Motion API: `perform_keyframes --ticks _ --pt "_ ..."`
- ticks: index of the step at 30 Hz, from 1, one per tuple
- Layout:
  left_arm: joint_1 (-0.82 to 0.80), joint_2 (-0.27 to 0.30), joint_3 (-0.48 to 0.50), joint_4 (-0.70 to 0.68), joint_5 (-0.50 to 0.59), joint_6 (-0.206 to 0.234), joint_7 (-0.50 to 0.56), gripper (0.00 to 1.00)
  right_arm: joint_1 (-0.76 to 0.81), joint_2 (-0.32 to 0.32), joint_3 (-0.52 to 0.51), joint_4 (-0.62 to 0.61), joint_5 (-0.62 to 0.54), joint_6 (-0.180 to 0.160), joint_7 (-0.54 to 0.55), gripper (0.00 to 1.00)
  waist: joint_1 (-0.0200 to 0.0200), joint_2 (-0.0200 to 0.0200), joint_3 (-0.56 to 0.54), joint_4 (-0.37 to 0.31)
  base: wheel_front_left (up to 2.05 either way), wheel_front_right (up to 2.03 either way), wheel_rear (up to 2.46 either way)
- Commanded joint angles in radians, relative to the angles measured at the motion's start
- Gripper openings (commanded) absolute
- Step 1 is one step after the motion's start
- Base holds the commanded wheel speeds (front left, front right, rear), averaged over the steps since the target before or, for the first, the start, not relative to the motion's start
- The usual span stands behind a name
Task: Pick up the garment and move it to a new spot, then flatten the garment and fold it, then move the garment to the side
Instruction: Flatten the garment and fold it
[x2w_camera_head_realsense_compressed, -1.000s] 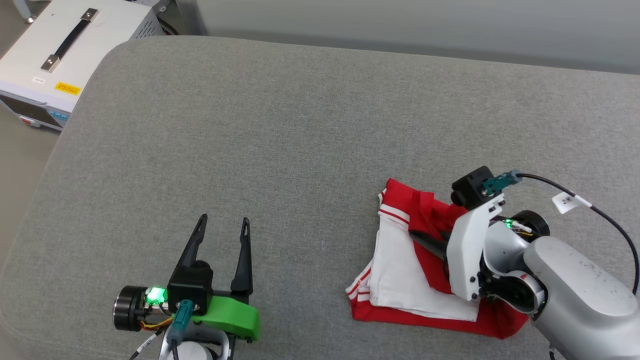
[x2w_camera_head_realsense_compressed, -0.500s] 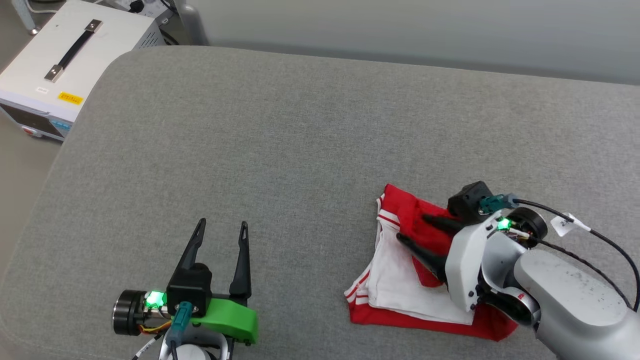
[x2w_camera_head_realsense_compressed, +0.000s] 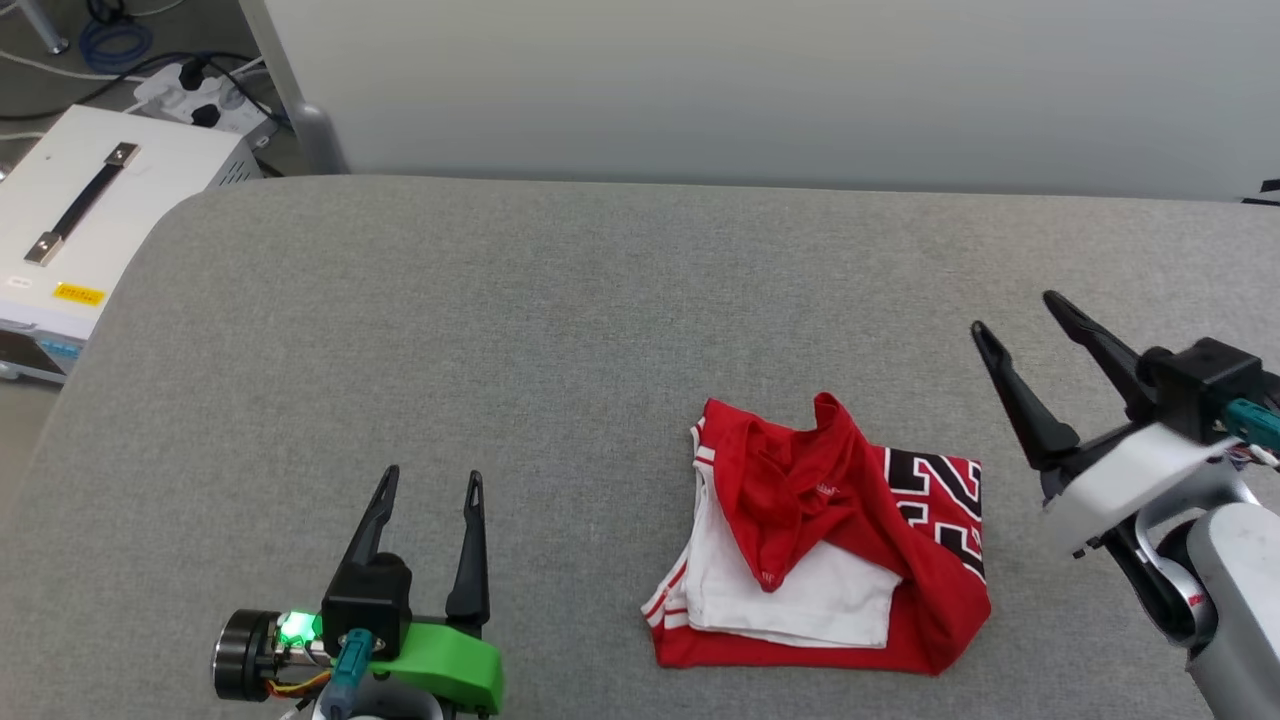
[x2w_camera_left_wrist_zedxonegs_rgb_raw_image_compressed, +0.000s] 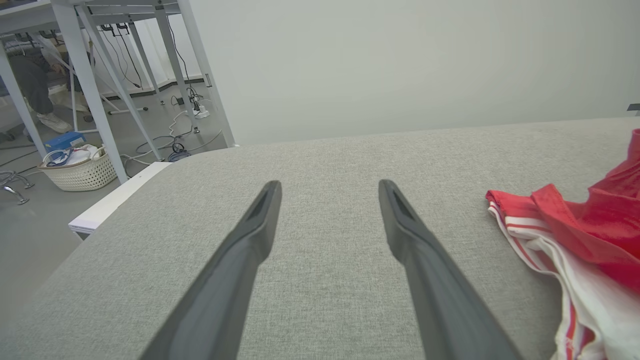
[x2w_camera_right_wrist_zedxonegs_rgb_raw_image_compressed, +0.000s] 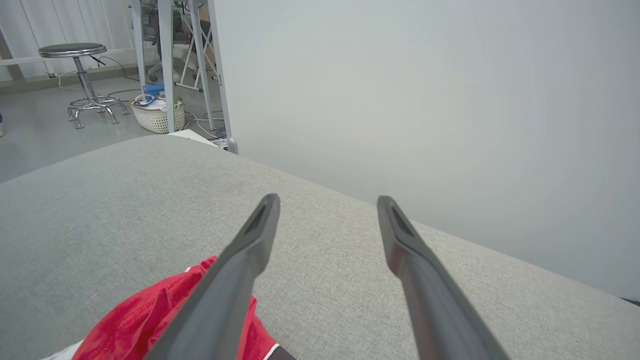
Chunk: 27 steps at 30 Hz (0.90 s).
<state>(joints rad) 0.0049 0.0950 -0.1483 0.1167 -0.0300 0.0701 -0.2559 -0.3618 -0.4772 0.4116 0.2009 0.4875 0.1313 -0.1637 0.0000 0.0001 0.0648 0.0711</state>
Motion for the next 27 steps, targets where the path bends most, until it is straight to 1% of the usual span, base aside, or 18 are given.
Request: perform_keyframes --ticks 1,5,9,12,15,17,21,27 --pt "0.015 0.007 0.006 -0.006 0.003 -0.001 -0.006 1.0 0.04 0.025 -0.054 -0.008 -0.04 -0.001 -0.022 1.0 0.0 -0.0001 -0.026 -0.024 0.0 0.0 0.0" --pt "0.023 0.011 0.012 -0.012 0.003 0.0 -0.006 1.0 0.139 0.103 -0.222 -0.038 -0.15 -0.001 -0.062 1.0 0.0 -0.0001 -0.039 -0.034 0.0 0.0 0.0" --pt "0.033 0.015 0.017 -0.021 0.004 0.004 -0.006 1.0 0.237 0.192 -0.335 -0.09 -0.248 -0.001 -0.086 1.0 0.0 -0.0001 -0.048 -0.039 0.0 0.0 0.0" --pt "0.045 0.017 0.018 -0.029 0.005 0.004 -0.006 1.0 0.307 0.242 -0.365 -0.135 -0.303 -0.001 -0.094 1.0 0.0 -0.0001 -0.055 -0.04 0.0 0.0 0.0" --pt "0.058 0.02 0.018 -0.038 0.006 0.004 -0.006 1.0 0.377 0.3 -0.396 -0.172 -0.316 -0.001 -0.097 1.0 0.0 -0.0001 -0.063 -0.038 0.0 0.0 0.0" --pt "0.066 0.021 0.019 -0.043 0.006 0.006 -0.006 1.0 0.414 0.328 -0.411 -0.201 -0.325 -0.001 -0.097 1.0 0.0 -0.0001 -0.066 -0.036 0.0 0.0 0.0" --pt "0.08 0.025 0.023 -0.051 0.005 0.007 -0.006 1.0 0.473 0.364 -0.435 -0.235 -0.331 -0.001 -0.098 1.0 0.0 -0.0001 -0.074 -0.033 0.0 0.0 0.0" --pt "0.099 0.028 0.025 -0.06 0.005 0.011 -0.006 1.0 0.51 0.39 -0.455 -0.254 -0.337 -0.001 -0.098 1.0 0.0 -0.0001 -0.078 -0.032 0.0 0.0 0.0"
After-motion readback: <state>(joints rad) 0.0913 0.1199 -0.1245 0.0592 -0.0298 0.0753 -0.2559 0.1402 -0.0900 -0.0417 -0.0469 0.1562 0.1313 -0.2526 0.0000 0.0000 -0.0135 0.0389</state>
